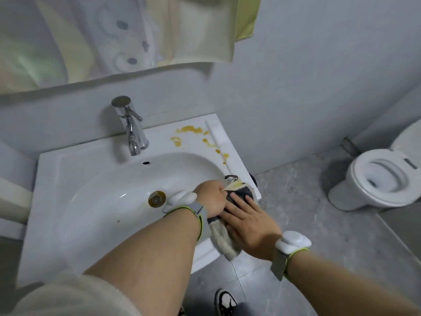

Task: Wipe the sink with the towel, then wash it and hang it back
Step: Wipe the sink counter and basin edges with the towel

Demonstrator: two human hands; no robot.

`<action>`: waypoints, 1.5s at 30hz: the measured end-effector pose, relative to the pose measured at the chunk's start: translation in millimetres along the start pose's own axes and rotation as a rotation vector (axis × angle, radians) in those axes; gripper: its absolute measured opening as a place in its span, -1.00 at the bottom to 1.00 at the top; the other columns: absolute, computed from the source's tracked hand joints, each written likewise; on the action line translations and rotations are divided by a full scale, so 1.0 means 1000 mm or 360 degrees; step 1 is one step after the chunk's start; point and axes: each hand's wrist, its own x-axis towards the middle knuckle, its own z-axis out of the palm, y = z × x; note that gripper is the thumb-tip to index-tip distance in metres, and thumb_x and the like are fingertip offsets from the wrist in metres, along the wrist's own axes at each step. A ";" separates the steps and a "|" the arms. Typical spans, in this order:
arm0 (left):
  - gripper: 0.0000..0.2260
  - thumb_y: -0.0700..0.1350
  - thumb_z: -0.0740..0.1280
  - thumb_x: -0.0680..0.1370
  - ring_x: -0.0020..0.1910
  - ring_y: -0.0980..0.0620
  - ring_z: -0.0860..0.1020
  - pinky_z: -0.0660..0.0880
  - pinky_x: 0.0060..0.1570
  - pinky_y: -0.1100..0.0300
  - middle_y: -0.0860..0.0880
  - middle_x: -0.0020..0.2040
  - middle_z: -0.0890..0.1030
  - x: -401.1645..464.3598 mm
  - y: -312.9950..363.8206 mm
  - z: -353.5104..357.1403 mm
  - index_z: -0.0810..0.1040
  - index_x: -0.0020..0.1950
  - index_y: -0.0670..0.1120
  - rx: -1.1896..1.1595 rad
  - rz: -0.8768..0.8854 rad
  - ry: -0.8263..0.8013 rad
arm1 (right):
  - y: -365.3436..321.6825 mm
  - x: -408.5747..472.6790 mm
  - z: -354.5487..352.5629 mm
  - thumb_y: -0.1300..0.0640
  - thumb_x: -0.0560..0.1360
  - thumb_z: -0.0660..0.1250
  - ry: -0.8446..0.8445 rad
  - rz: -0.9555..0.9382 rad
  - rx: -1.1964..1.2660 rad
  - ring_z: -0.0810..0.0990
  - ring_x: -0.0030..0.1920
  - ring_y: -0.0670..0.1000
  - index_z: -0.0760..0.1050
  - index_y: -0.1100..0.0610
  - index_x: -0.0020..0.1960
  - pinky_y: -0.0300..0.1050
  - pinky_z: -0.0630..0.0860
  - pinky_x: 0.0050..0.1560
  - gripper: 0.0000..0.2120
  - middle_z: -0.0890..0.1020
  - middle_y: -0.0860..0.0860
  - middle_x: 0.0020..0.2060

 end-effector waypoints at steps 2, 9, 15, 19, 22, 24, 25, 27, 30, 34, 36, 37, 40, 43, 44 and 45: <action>-0.80 -0.02 0.17 0.63 0.05 -0.15 0.57 0.53 0.06 0.04 -0.08 0.03 0.63 0.008 0.003 -0.004 0.57 0.00 -0.02 -0.0049 0.0056 0.0112 | 0.006 0.013 -0.004 -0.05 0.55 0.07 0.0013 0.0062 -0.0028 0.35 0.46 0.16 0.40 -0.02 0.45 0.17 0.13 0.38 -0.51 0.40 -0.02 0.46; -0.65 -0.13 0.14 0.64 0.32 -0.07 0.48 0.45 0.27 0.14 -0.04 0.39 0.49 0.039 0.000 -0.023 0.46 0.41 0.03 -0.0153 -0.0065 0.0026 | 0.021 0.052 0.012 -0.10 0.47 0.08 -0.0195 0.0338 -0.0015 0.42 0.41 0.19 0.50 -0.03 0.38 0.21 0.10 0.36 -0.47 0.48 -0.03 0.40; -0.62 -0.11 0.12 0.64 0.30 -0.12 0.46 0.45 0.26 0.03 -0.06 0.42 0.41 0.048 -0.010 -0.039 0.34 0.47 -0.02 0.0138 -0.0261 0.0092 | 0.028 0.074 0.018 -0.13 0.53 0.09 -0.0103 0.0421 0.0116 0.28 0.49 0.18 0.39 0.03 0.47 0.26 0.04 0.41 -0.45 0.35 0.02 0.49; -0.63 -0.08 0.11 0.65 0.22 -0.15 0.49 0.48 0.21 -0.03 -0.10 0.37 0.41 0.055 -0.017 -0.043 0.31 0.47 -0.04 0.0290 -0.0326 0.0032 | 0.048 0.109 0.015 -0.15 0.58 -0.03 -0.0127 0.0349 0.0164 -0.03 0.58 0.14 0.08 0.00 0.58 0.21 -0.22 0.47 -0.40 0.04 -0.03 0.58; -0.64 -0.05 0.11 0.64 0.19 -0.16 0.50 0.50 0.18 -0.03 -0.11 0.34 0.42 0.058 -0.017 -0.044 0.33 0.44 -0.06 0.0421 -0.0347 -0.0009 | 0.057 0.125 0.010 -0.15 0.61 -0.06 -0.0088 0.0330 0.0184 -0.17 0.58 0.10 -0.08 -0.02 0.60 0.18 -0.32 0.47 -0.40 -0.10 -0.06 0.59; -0.66 -0.05 0.11 0.64 0.18 -0.15 0.50 0.50 0.17 -0.03 -0.11 0.32 0.43 0.060 -0.016 -0.046 0.35 0.40 -0.07 0.0473 -0.0346 -0.0012 | 0.056 0.123 0.013 -0.13 0.59 0.01 -0.0103 0.0318 0.0164 -0.04 0.58 0.14 0.04 0.02 0.60 0.19 -0.22 0.48 -0.39 0.02 -0.02 0.58; -0.66 -0.05 0.12 0.63 0.18 -0.15 0.50 0.50 0.16 -0.03 -0.11 0.31 0.43 0.061 -0.015 -0.048 0.35 0.40 -0.07 0.0493 -0.0344 -0.0028 | 0.053 0.118 0.014 -0.13 0.57 0.07 -0.0091 0.0313 0.0149 0.09 0.56 0.17 0.17 0.05 0.57 0.21 -0.12 0.47 -0.39 0.15 0.02 0.56; -0.65 -0.05 0.13 0.63 0.18 -0.15 0.50 0.50 0.15 -0.02 -0.11 0.31 0.42 0.063 -0.015 -0.051 0.34 0.41 -0.07 0.0514 -0.0347 -0.0063 | 0.050 0.113 0.017 -0.13 0.51 0.14 -0.0060 0.0299 0.0129 0.25 0.51 0.20 0.33 0.08 0.50 0.24 0.00 0.43 -0.40 0.31 0.05 0.50; -0.66 -0.06 0.14 0.64 0.17 -0.16 0.50 0.51 0.14 -0.02 -0.11 0.30 0.42 0.066 -0.016 -0.054 0.34 0.41 -0.07 0.0523 -0.0348 -0.0041 | 0.053 0.121 0.012 -0.14 0.54 0.06 -0.0114 0.0325 0.0195 0.11 0.55 0.17 0.20 0.05 0.56 0.25 -0.09 0.46 -0.37 0.19 0.02 0.55; -0.67 -0.06 0.13 0.64 0.16 -0.16 0.50 0.50 0.14 -0.03 -0.10 0.28 0.44 0.069 -0.022 -0.056 0.34 0.40 -0.06 0.0522 -0.0386 0.0039 | 0.064 0.153 0.003 -0.16 0.60 -0.09 -0.0167 0.0226 0.0229 -0.29 0.56 0.10 -0.19 -0.01 0.60 0.20 -0.35 0.49 -0.36 -0.20 -0.05 0.58; -0.66 -0.06 0.13 0.63 0.17 -0.16 0.50 0.50 0.15 -0.03 -0.10 0.29 0.43 0.069 -0.024 -0.055 0.33 0.40 -0.06 0.0538 -0.0411 0.0033 | 0.072 0.165 0.002 -0.16 0.60 -0.10 -0.0178 0.0192 0.0252 -0.30 0.56 0.07 -0.21 -0.02 0.60 0.18 -0.35 0.50 -0.36 -0.21 -0.06 0.58; -0.66 -0.05 0.14 0.63 0.18 -0.15 0.49 0.49 0.15 -0.03 -0.10 0.29 0.43 0.069 -0.024 -0.056 0.33 0.40 -0.06 0.0548 -0.0422 0.0028 | 0.073 0.166 0.003 -0.16 0.61 -0.09 -0.0182 0.0181 0.0257 -0.29 0.56 0.06 -0.20 -0.02 0.60 0.16 -0.34 0.51 -0.37 -0.19 -0.06 0.59; -0.66 -0.05 0.13 0.63 0.20 -0.15 0.49 0.48 0.16 -0.02 -0.10 0.29 0.44 0.070 -0.025 -0.057 0.33 0.40 -0.06 0.0564 -0.0427 0.0034 | 0.072 0.153 0.005 -0.15 0.61 -0.06 -0.0123 0.0140 0.0276 -0.27 0.57 0.06 -0.16 0.01 0.61 0.11 -0.37 0.48 -0.37 -0.15 -0.05 0.59; -0.66 -0.05 0.12 0.63 0.19 -0.16 0.49 0.48 0.17 -0.03 -0.10 0.28 0.45 0.073 -0.026 -0.056 0.33 0.39 -0.06 0.0536 -0.0413 0.0050 | 0.071 0.145 0.003 -0.13 0.60 -0.05 -0.0163 0.0127 0.0269 -0.30 0.56 0.04 -0.17 0.00 0.60 0.12 -0.38 0.48 -0.36 -0.16 -0.06 0.59; -0.66 -0.05 0.12 0.63 0.18 -0.16 0.49 0.48 0.17 -0.04 -0.10 0.28 0.45 0.073 -0.028 -0.056 0.33 0.39 -0.06 0.0524 -0.0412 0.0052 | 0.071 0.146 0.002 -0.14 0.60 -0.05 -0.0176 0.0135 0.0264 -0.30 0.56 0.04 -0.18 0.00 0.60 0.13 -0.37 0.48 -0.35 -0.17 -0.06 0.59; -0.66 -0.05 0.12 0.63 0.18 -0.16 0.49 0.48 0.17 -0.04 -0.09 0.28 0.45 0.074 -0.029 -0.056 0.33 0.40 -0.06 0.0520 -0.0416 0.0055 | 0.071 0.150 0.002 -0.15 0.59 -0.06 -0.0185 0.0147 0.0256 -0.31 0.56 0.04 -0.19 -0.01 0.60 0.14 -0.36 0.49 -0.35 -0.18 -0.07 0.58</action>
